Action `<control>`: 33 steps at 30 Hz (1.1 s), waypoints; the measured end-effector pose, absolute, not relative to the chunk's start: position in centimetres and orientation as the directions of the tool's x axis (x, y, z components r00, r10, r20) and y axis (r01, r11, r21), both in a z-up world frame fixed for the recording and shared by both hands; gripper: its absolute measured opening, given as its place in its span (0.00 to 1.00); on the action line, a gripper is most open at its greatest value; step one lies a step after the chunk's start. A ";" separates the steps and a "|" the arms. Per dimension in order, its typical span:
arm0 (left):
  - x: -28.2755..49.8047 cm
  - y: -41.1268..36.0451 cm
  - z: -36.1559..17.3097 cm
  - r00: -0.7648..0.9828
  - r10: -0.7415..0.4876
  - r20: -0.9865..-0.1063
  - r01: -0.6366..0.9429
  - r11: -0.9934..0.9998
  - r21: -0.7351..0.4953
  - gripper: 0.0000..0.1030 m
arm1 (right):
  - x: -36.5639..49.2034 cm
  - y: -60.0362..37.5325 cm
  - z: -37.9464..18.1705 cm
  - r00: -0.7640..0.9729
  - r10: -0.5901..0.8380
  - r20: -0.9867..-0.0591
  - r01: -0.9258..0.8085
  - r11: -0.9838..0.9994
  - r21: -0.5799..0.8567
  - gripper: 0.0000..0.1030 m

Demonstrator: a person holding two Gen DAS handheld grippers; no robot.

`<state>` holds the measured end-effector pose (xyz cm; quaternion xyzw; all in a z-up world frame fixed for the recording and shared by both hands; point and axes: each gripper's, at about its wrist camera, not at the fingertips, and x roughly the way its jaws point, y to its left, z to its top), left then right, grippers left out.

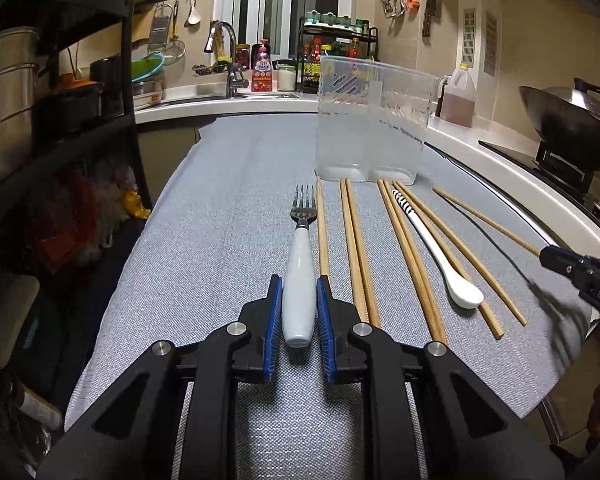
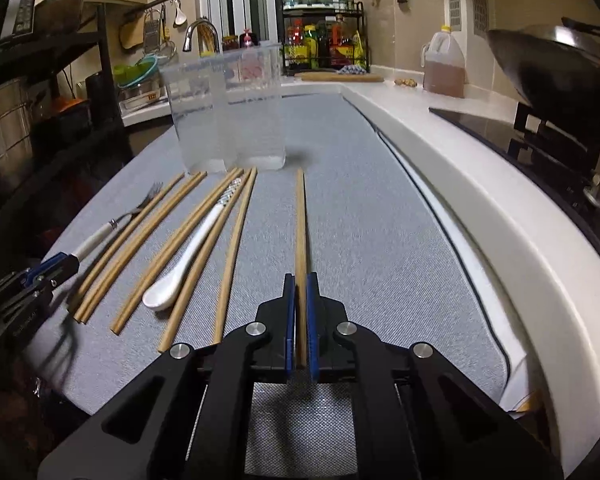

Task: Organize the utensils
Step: 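Lift the fork and chopstick with both tools and carry them over the clear container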

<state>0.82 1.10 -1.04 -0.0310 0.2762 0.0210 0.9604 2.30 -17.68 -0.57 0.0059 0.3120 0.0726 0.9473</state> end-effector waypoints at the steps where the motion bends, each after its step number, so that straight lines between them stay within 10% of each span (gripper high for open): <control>1: 0.7 1.1 -0.9 0.849 0.023 -0.528 -0.058 0.997 -0.049 0.17 | 2.1 -17.7 -0.1 0.800 0.142 -0.583 -0.133 0.989 0.058 0.06; 33: 4.2 3.1 10.5 0.901 -0.019 -0.433 -0.011 0.998 -0.066 0.17 | 5.4 -18.2 12.6 0.877 0.233 -0.420 -0.191 0.971 0.141 0.06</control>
